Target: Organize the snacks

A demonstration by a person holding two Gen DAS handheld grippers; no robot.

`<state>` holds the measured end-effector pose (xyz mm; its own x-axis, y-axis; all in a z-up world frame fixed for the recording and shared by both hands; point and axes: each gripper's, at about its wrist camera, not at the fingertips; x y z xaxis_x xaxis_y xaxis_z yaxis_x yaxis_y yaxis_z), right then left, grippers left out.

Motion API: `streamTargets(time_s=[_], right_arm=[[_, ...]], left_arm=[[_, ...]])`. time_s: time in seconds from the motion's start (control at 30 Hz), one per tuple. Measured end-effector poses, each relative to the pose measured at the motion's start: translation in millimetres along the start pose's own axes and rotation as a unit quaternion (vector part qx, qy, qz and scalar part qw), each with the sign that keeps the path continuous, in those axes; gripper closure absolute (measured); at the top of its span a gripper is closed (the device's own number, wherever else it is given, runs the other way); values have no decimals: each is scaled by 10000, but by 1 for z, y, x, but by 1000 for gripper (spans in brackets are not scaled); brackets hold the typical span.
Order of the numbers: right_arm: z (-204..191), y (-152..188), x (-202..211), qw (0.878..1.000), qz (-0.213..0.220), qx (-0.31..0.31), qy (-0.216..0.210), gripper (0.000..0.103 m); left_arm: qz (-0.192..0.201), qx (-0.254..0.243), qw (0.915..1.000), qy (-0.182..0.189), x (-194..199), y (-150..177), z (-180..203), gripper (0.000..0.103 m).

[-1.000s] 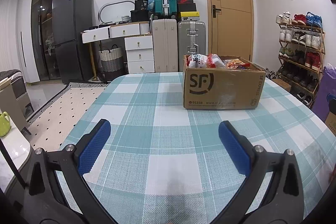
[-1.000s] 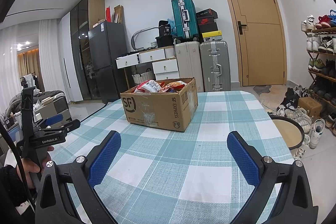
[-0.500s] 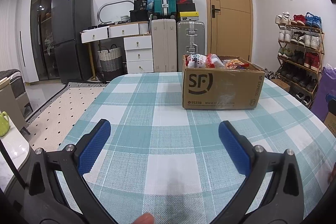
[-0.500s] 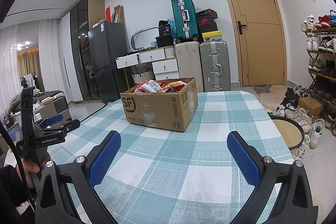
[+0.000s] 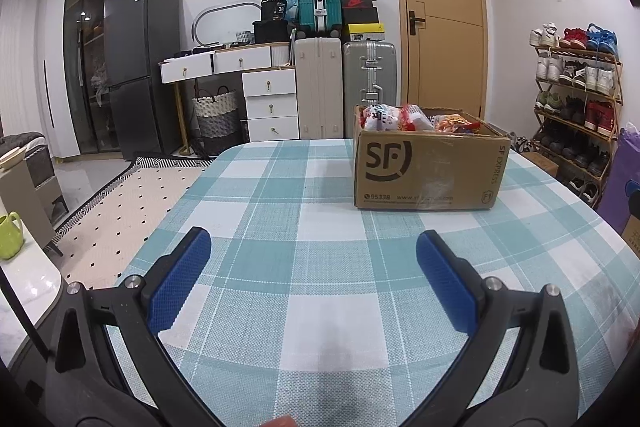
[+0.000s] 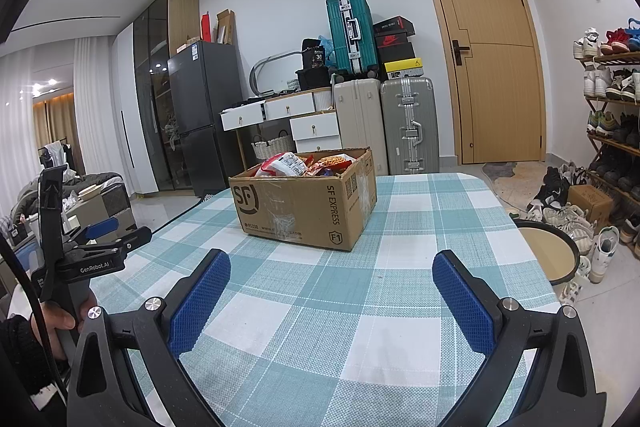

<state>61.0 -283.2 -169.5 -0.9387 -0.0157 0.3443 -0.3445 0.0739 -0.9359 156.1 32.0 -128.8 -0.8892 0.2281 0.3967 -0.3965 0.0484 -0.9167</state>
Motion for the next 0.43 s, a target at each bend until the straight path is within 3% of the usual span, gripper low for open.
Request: streamTargets(time_s=[0.43], right_arm=[[0, 0, 0, 10000, -9, -5, -6, 0]], left_arm=[[40, 77, 9999, -84, 1, 0, 3, 0]])
Point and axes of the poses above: each gripper's, at about its wrist camera, not at the fingertips, and x roughly against the way its jaws point, z to its right, y to its underside, and after that the axes turned 15 degrees about y, right-handed
